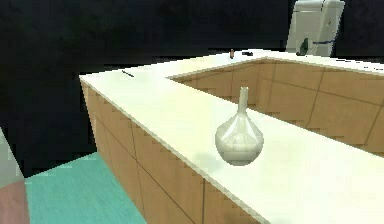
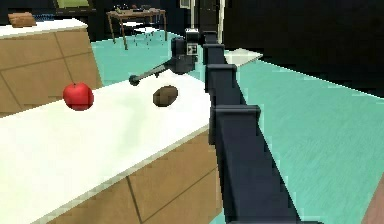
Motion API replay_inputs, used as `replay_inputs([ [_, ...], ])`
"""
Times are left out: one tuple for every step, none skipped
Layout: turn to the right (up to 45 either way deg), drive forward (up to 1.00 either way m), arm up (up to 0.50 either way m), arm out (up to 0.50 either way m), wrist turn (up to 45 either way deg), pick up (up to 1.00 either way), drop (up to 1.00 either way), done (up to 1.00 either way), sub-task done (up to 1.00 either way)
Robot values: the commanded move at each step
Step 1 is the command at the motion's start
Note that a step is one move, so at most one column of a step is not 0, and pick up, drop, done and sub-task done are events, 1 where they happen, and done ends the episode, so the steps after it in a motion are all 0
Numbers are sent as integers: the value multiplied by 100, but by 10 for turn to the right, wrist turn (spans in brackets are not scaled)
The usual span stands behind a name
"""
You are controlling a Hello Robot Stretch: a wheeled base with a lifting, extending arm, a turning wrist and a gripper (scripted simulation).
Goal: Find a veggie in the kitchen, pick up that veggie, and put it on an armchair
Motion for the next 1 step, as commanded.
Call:
replay_inputs([
  [0, 0, 0, 0, 150, 0, 0, 0, 0],
])
